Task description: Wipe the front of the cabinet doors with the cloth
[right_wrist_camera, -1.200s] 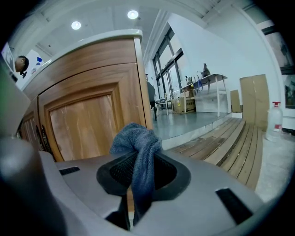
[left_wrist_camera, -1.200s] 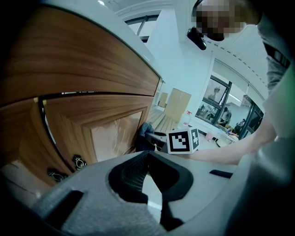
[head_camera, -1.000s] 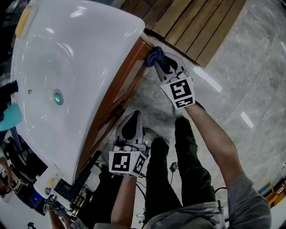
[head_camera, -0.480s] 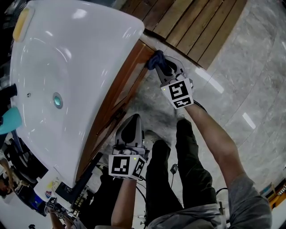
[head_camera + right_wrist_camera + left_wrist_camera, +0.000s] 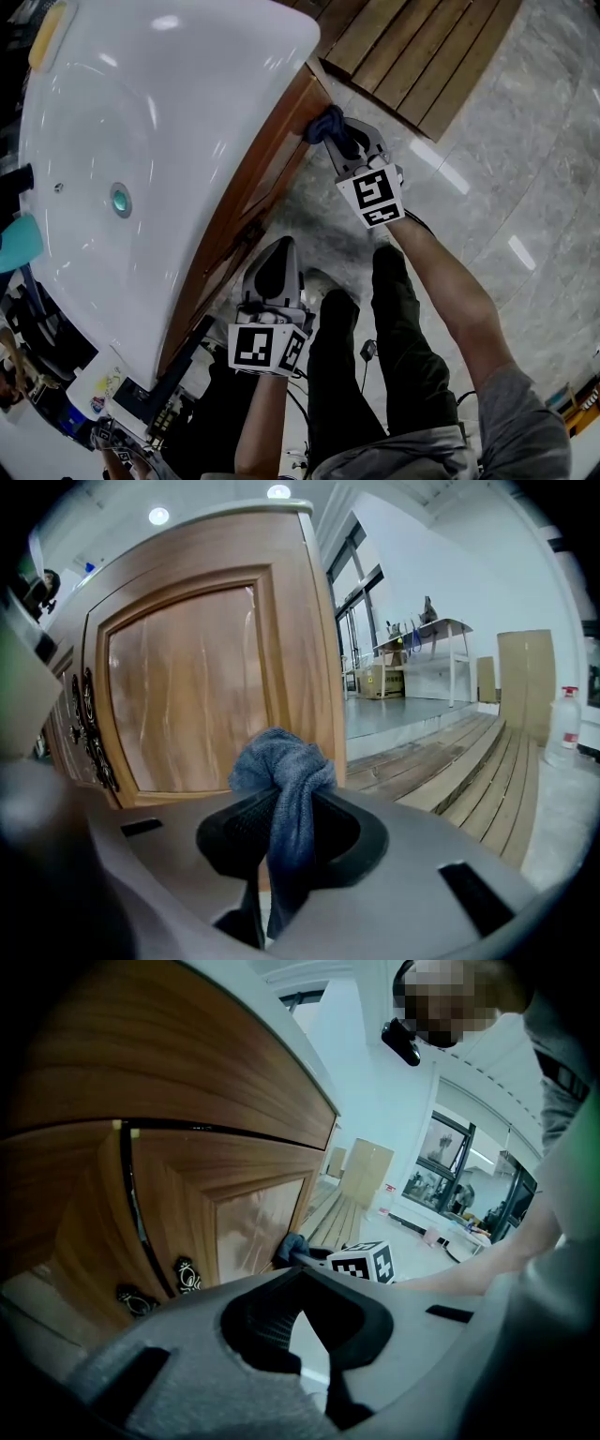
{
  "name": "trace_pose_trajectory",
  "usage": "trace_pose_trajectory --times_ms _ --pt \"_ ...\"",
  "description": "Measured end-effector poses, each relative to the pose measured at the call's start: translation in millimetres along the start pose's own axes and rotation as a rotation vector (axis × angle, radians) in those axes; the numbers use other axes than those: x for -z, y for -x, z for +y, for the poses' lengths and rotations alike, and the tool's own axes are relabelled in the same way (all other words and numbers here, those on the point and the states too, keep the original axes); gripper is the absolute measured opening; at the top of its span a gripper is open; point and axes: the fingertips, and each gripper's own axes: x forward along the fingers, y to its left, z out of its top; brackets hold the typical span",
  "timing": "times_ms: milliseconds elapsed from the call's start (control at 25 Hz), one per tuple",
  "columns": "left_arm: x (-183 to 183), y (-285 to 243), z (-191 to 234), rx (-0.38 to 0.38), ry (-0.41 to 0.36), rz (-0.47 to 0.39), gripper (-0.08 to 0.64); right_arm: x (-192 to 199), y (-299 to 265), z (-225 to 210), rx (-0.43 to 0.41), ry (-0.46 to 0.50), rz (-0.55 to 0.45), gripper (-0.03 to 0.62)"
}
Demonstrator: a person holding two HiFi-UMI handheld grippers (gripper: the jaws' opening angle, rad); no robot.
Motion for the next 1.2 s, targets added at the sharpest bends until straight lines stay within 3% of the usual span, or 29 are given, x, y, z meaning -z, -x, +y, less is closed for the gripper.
trace_pose_trajectory --times_ms 560,1200 --pt "20 34 19 -0.016 0.001 0.001 0.008 14 0 52 -0.004 -0.085 -0.006 0.074" --pt "34 67 34 -0.021 -0.012 0.002 0.008 44 12 157 -0.113 -0.108 0.021 0.074"
